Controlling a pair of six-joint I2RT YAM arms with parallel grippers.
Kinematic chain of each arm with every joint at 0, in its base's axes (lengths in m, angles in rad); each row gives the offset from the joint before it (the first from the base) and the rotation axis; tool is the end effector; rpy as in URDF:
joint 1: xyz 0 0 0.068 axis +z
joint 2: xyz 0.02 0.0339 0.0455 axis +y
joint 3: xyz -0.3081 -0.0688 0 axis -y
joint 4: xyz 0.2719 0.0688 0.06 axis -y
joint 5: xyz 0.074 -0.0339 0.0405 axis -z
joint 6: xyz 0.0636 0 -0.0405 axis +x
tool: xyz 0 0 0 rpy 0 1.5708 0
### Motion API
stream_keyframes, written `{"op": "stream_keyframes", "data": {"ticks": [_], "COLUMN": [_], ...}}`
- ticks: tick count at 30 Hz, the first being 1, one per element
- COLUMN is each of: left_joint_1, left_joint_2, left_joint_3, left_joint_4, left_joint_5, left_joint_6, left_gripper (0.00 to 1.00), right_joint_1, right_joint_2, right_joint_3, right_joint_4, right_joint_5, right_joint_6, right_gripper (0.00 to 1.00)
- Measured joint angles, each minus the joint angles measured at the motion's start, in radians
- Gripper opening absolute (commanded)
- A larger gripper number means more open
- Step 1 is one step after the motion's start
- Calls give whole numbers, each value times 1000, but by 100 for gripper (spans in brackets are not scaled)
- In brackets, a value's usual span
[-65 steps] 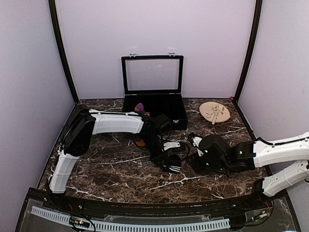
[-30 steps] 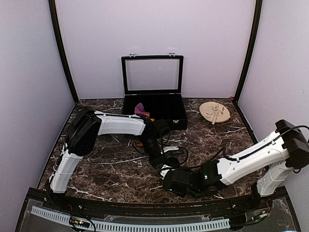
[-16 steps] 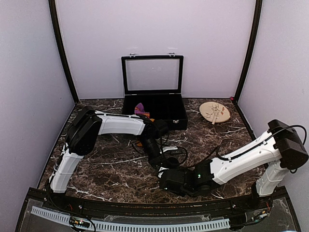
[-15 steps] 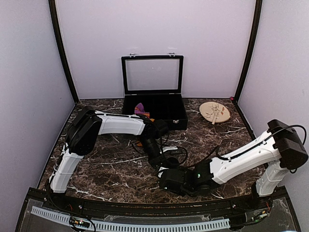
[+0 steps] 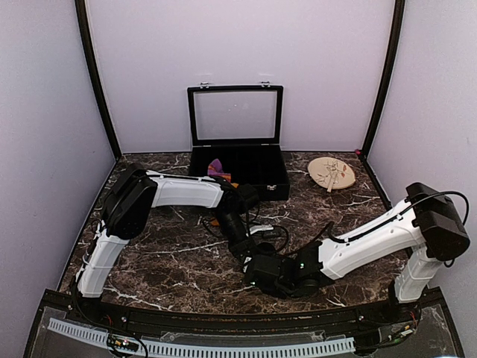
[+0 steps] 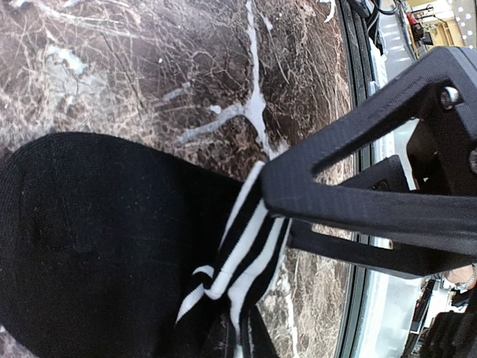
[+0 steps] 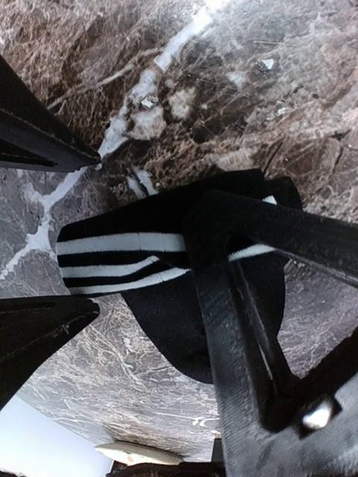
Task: Roll the socks
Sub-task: Roll the sock at the center of the board.
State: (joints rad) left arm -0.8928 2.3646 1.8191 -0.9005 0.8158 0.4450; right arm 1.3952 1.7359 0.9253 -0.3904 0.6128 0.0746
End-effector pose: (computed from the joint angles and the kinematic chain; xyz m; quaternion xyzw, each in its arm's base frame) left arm 0.2888 -0.4324 0.1231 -0.5875 -0.7034 0.3987 0.0321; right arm 0.0966 0.3353 0.1442 -0.5310 0.7742 -0.1024 0.3288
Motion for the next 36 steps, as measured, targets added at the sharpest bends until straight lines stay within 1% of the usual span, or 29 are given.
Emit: {"op": "stream_keyframes", "data": {"ticks": [6, 13, 17, 28, 33, 36], "left_joint_1": [0, 0, 0, 3, 3, 4], "left_joint_2": [1, 1, 2, 2, 2, 2], "left_joint_3": [0, -2, -2, -8, -8, -8], "left_joint_4": [-1, -6, -6, -7, -7, -7], "left_joint_5": [1, 3, 5, 13, 14, 15], "left_joint_6": [2, 4, 4, 4, 4, 4], "left_gripper": [0, 0, 0, 0, 0, 0], "right_joint_1": [-18, -32, -37, -59, -75, -82], "right_joint_2": [8, 11, 16, 29, 33, 37], "right_joint_3": [1, 2, 6, 14, 19, 23], "right_joint_4": [7, 29, 42, 55, 54, 53], "right_joint_5": [-19, -37, -45, -79, -100, -116], "right_joint_6": [-31, -61, -79, -98, -99, -100], "right_gripper": [48, 47, 44, 31, 20, 16]}}
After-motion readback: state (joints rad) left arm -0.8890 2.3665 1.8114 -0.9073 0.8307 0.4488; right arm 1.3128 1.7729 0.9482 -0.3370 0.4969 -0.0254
